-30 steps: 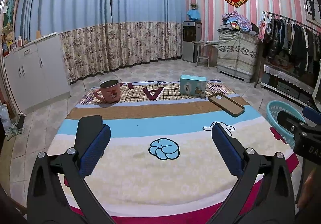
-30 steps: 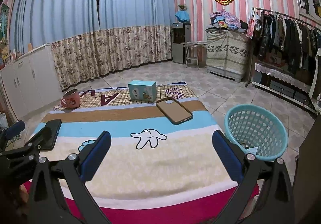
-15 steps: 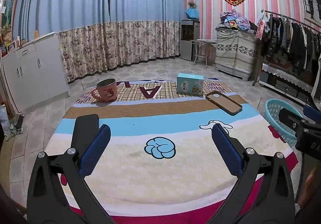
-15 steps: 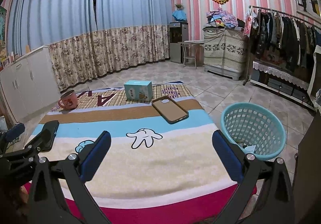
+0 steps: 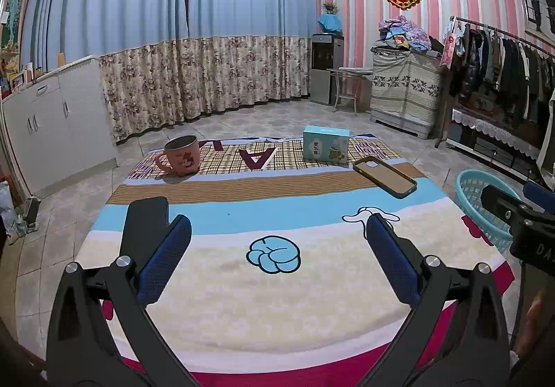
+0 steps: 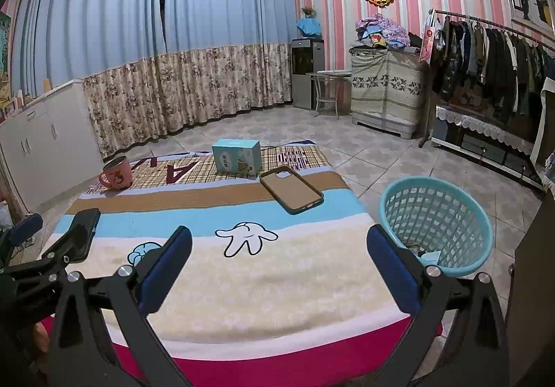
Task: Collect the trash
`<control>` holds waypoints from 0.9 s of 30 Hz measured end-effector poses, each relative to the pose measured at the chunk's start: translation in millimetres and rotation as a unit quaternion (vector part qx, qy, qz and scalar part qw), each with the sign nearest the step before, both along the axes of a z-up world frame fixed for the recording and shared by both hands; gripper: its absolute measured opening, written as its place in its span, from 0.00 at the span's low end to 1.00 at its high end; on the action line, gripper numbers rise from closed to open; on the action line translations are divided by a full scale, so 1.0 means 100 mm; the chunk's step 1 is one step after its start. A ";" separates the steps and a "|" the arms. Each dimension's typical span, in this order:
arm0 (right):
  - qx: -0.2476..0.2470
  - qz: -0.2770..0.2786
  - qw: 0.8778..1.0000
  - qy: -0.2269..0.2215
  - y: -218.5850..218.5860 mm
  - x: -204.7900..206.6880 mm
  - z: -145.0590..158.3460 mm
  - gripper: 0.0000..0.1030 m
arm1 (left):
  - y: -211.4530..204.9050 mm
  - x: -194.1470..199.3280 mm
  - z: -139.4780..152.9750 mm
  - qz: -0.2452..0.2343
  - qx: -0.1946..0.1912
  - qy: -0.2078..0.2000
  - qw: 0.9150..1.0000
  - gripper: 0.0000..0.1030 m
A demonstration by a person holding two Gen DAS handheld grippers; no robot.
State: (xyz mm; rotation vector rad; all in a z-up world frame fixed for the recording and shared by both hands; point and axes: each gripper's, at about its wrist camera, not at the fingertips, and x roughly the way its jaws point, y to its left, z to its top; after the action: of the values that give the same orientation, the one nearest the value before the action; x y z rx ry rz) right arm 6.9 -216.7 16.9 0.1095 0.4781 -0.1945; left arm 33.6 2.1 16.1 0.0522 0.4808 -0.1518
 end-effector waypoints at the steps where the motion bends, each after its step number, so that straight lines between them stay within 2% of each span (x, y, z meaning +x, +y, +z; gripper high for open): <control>1: 0.000 0.000 1.000 -0.001 0.00 0.00 0.00 0.96 | 0.00 0.00 0.00 0.001 -0.001 0.000 1.000 0.95; 27: -0.005 0.003 1.000 -0.004 0.03 0.05 0.01 0.96 | 0.05 0.01 0.03 0.015 -0.003 -0.007 1.000 0.95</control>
State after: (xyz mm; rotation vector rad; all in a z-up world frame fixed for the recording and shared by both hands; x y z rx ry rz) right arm 11.9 -214.0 18.2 0.0986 0.4702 -0.1910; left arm 34.7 7.1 18.9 0.0398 0.4663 -0.1244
